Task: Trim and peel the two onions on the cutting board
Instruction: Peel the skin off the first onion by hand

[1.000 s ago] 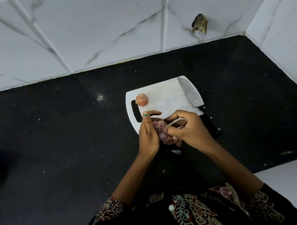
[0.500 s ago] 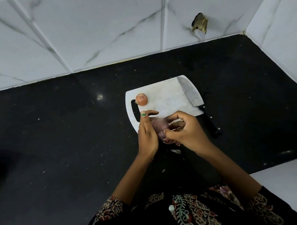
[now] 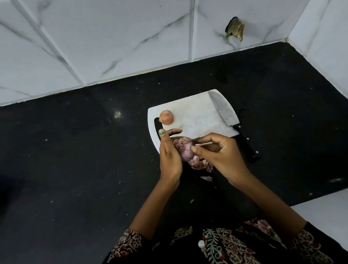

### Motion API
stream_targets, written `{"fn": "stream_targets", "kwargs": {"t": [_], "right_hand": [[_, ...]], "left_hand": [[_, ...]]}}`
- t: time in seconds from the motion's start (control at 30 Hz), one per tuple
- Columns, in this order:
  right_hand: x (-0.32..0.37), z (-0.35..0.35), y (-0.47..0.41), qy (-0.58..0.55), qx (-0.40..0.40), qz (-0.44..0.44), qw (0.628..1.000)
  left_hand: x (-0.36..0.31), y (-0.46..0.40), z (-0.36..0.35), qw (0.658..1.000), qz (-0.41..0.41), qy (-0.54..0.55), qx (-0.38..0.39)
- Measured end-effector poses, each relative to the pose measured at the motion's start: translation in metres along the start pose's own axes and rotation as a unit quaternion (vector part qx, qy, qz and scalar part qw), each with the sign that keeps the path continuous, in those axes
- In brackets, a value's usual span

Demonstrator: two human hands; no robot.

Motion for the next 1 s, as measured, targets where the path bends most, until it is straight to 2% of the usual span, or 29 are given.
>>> {"fn": "stream_targets", "kwargs": {"t": [0.2,0.37,0.57,0.73,0.8,0.9,1.0], "right_hand": [[-0.006,-0.009,0.004,-0.007,-0.056,0.046,0.997],[-0.016,-0.012,0.002,0.148,-0.075,0.097,0.981],[-0.029,0.003,-0.01,0.162,-0.132,0.01,0.978],[-0.028,0.012,-0.011,0.198,-0.072,-0.032,0.977],[-0.018,0.012,-0.009,0.145,-0.057,-0.028,0.987],[0.001,0.002,-0.002,0.011,0.015,-0.058,0.998],[0.009,-0.003,-0.001,0.014,0.021,-0.062,0.998]], "left_hand": [[0.0,0.0,-0.004,1.0,0.013,-0.001,0.002],[0.003,-0.001,-0.005,1.0,0.024,-0.005,0.0],[0.0,-0.001,-0.006,0.992,0.104,0.072,0.014],[-0.003,-0.004,-0.004,0.967,0.191,0.166,0.011],[-0.003,-0.005,-0.003,0.963,0.2,0.177,0.018],[-0.003,-0.004,-0.003,0.958,0.215,0.187,0.034],[-0.004,-0.004,-0.003,0.96,0.208,0.182,0.051]]}}
Point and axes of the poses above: each hand's wrist, its own y-axis away from the middle knuckle, its own z-axis out of the back of the hand, x = y × z, the point moved 1 cm from there along -y, towards the middle knuckle, and after that the axes turned 5 degrees about -z, right-handed, at the moved point
